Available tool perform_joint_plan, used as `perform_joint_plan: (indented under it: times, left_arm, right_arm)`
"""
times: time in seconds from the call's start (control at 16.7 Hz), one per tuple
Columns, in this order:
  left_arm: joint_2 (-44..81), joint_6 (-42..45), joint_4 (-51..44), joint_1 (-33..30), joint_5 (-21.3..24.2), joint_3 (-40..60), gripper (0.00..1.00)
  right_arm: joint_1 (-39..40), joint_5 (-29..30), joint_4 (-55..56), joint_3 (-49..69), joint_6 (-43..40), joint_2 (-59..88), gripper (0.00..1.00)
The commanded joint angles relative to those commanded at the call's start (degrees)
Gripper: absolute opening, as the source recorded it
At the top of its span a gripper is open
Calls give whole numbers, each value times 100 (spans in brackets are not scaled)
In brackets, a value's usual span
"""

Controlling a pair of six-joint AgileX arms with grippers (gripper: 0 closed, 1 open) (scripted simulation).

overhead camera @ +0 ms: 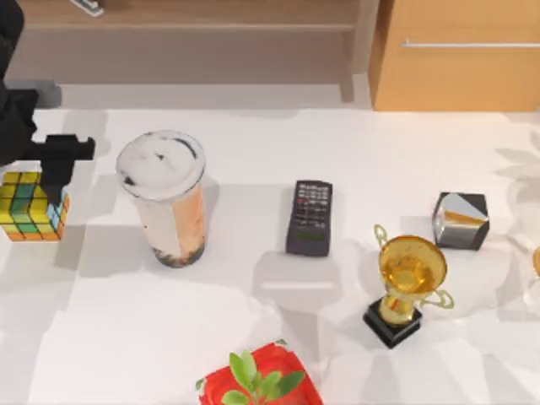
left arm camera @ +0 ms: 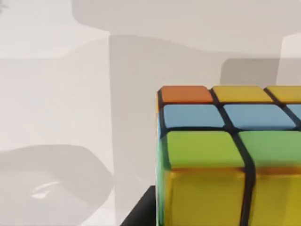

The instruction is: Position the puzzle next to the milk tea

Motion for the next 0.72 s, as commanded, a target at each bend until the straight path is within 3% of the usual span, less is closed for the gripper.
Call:
perform_joint_plan:
  times: [0.72]
  left_arm:
    - [199, -65, 44, 43, -47, -68, 0]
  right_arm:
    - [0, 0, 0, 0, 0, 0, 100]
